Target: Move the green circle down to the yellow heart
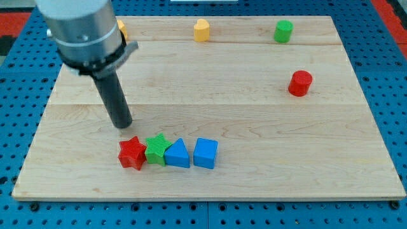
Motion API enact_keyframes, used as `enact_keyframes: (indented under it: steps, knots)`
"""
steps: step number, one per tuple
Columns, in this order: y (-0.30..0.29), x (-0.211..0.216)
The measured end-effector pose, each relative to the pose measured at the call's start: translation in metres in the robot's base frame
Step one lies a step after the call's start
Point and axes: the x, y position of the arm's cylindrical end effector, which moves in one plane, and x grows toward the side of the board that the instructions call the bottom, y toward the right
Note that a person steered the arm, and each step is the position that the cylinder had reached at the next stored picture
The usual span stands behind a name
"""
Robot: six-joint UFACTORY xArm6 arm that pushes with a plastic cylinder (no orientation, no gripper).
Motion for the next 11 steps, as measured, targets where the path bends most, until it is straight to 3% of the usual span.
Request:
enact_keyframes:
  steps: [1,4,5,6,7,10,11]
  knots:
    - [0.048,-0.053]
    - [0.366,-0.17]
    - [0.387,-0.208]
    - [0.309,-0.239]
    - [0.191,-0.238]
    - [0.153,-0.162]
    - [0.179,-0.173]
